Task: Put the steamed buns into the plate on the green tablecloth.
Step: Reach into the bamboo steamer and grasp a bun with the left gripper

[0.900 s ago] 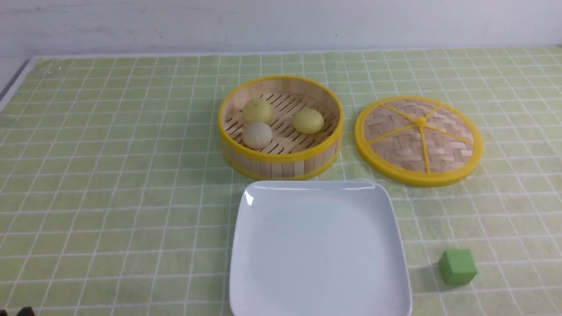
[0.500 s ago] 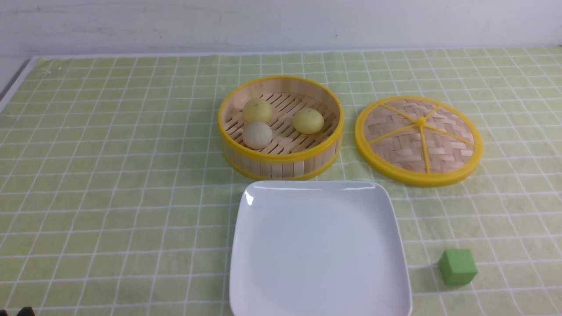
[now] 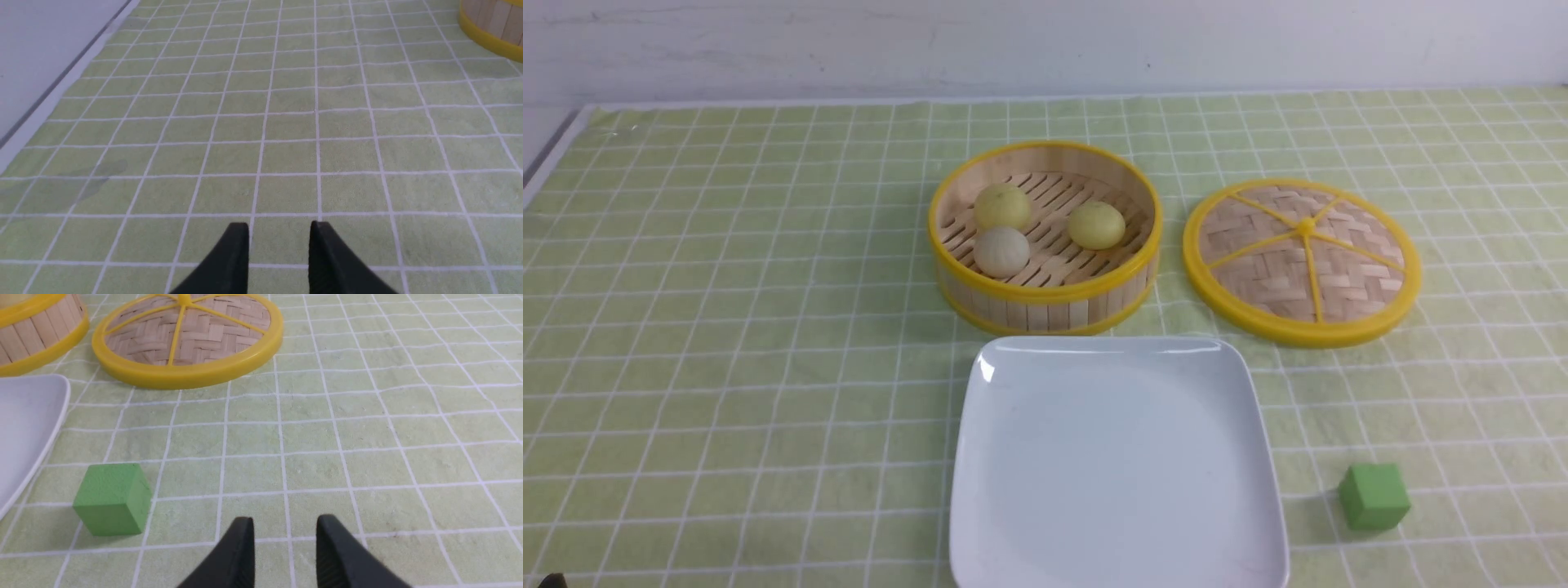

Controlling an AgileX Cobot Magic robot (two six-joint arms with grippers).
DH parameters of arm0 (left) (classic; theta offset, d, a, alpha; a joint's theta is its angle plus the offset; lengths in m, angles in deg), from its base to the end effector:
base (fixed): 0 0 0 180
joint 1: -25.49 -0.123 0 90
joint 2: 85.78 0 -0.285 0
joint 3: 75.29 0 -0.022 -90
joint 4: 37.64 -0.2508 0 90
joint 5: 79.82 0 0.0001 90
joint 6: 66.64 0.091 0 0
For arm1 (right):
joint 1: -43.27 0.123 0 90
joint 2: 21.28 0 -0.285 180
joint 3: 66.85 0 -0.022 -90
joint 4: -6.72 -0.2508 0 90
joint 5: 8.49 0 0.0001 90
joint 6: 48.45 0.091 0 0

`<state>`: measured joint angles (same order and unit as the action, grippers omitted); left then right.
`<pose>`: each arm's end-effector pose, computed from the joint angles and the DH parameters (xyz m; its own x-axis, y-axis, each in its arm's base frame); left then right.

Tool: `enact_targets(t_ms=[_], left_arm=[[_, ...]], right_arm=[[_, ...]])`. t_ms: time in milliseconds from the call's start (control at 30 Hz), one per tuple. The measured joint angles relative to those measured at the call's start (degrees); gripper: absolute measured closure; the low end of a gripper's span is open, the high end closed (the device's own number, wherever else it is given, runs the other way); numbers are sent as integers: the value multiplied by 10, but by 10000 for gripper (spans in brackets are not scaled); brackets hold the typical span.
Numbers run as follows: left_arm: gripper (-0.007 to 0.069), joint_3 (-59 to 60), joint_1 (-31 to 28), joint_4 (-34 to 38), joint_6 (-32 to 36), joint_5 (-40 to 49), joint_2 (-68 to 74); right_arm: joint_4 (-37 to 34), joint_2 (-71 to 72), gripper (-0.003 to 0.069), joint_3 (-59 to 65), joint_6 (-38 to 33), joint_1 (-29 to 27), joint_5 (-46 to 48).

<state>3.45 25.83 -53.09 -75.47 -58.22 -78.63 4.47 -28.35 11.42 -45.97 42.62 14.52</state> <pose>0.0525 0.0086 0.1722 -0.2958 0.0986 -0.9501 -0.0595 0.9908 0.1213 0.0517 0.0008 0.1717 -0.3138 0.0829 -0.9459 0.0217 0.9965 0.0801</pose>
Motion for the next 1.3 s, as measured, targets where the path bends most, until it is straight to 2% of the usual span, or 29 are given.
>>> enact_targets(t_ms=[367, 467, 533, 567, 667, 800, 967, 1033, 1067, 1133, 1167, 1200, 1267, 1300], left_arm=[[384, 0, 0, 8, -10, 0, 0], [384, 0, 0, 131, -107, -10, 0], [384, 1, 0, 255, -202, -13, 0], [384, 1, 0, 292, -225, -13, 0], [384, 1, 0, 377, -302, -16, 0], [384, 1, 0, 411, -326, -22, 0], [407, -8, 0, 419, -317, -32, 0], [487, -81, 0, 410, -250, -3, 0], [487, -89, 0, 408, -243, -1, 0], [588, -206, 0, 383, -168, 45, 34], [605, -232, 0, 375, -154, 63, 58], [620, -288, 0, 356, -130, 117, 114], [622, -322, 0, 345, -116, 164, 162], [622, -367, 0, 329, -96, 240, 237]], right_arm=[[1, 0, 419, 0, 0, 0, -1], [-29, 0, 419, 1, 30, 0, -13], [-110, 0, 419, 4, 84, 0, -22], [-140, 0, 419, 4, 106, 0, -23], [-229, 0, 419, 4, 164, 0, -29], [-287, 0, 419, 4, 185, 0, -35], [-325, 0, 427, 1, 190, 0, -43], [-309, -1, 475, -46, 168, 0, -40], [-306, -2, 481, -52, 164, 0, -40], [-238, -43, 585, -146, 108, 0, -19], [-210, -66, 620, -178, 93, 0, 2], [-156, -116, 661, -232, 79, 0, 41], [-119, -157, 669, -268, 78, 0, 83], [-75, -220, 671, -312, 80, 0, 154]])
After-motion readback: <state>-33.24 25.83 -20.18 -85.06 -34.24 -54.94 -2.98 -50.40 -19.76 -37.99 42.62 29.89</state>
